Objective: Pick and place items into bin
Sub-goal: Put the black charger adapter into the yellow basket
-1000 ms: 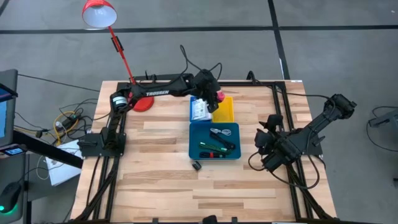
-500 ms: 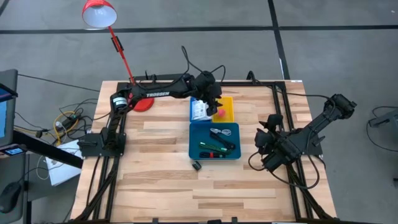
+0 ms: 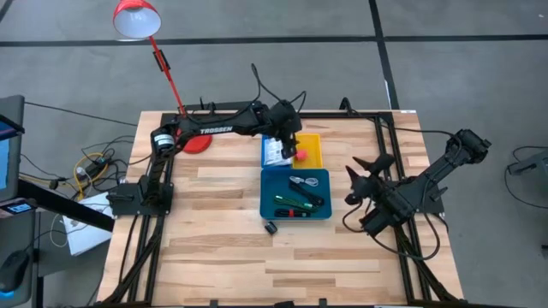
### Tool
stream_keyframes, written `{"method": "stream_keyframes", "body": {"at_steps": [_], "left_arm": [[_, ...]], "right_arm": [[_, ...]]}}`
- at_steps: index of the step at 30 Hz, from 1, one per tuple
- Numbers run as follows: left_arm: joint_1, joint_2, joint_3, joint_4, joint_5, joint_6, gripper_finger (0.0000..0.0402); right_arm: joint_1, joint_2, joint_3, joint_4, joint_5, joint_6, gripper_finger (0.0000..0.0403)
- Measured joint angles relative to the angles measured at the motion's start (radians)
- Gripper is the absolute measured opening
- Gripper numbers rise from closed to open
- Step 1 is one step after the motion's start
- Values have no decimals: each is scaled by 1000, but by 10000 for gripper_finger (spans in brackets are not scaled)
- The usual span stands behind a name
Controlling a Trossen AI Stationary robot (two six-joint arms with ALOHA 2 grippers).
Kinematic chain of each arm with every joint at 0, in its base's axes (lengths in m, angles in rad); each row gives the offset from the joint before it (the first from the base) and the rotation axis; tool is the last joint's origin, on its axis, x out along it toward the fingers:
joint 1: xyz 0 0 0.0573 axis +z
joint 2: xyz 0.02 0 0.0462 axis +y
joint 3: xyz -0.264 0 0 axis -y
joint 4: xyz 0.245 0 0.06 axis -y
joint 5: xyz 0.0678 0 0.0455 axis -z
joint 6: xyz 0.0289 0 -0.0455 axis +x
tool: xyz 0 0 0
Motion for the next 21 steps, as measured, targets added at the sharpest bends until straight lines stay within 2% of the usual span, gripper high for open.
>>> {"method": "stream_keyframes", "body": {"at_steps": [4,8,12,15,17,21], "left_arm": [[-12,-1,35,-180,-29,-15,198],[-36,0,41,-315,-17,-25,198],[-70,0,44,-377,19,-28,198],[-100,0,44,-380,68,-29,198],[-120,0,44,-381,91,-29,198],[-158,0,44,-381,95,-28,198]], "right_arm": [[0,0,0,0,65,110,164],[0,0,0,22,62,116,164],[0,0,0,54,48,115,166],[0,0,4,60,-7,110,166],[0,0,17,68,-82,93,165],[1,0,26,184,-224,-40,164]]}}
